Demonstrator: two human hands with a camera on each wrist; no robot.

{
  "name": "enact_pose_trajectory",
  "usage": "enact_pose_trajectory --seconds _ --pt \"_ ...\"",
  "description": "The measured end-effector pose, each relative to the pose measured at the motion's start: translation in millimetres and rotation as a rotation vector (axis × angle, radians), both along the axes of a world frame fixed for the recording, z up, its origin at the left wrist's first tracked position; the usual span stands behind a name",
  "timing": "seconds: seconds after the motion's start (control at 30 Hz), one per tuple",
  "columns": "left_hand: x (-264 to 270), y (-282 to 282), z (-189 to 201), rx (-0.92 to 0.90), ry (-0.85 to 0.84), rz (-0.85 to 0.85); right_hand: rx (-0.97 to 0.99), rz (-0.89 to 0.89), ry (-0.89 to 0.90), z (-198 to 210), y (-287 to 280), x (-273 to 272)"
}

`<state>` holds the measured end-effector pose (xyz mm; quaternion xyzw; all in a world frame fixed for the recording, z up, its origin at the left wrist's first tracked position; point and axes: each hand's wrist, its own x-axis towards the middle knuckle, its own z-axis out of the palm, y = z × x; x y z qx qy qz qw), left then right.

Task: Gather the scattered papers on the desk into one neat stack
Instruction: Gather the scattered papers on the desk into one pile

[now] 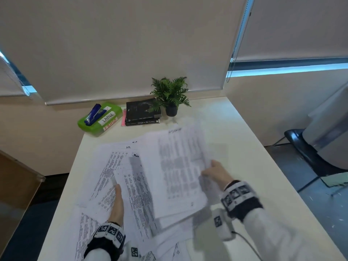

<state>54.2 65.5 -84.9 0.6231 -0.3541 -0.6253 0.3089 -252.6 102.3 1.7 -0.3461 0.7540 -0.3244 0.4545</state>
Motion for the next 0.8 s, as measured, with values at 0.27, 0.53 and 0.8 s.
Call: enact_pose_trajectory --seconds 0.27,0.53,0.8 --pt "-6 7 6 -0.145 -0.145 -0.168 0.358 0.174 0.285 -80 -7 71" --pt "-17 10 37 -0.201 0.028 -0.195 0.209 0.118 -0.297 -63 4 17" --pt "-132 32 46 -0.109 0.096 -0.262 -0.032 -0.112 -0.465 -33 50 -83"
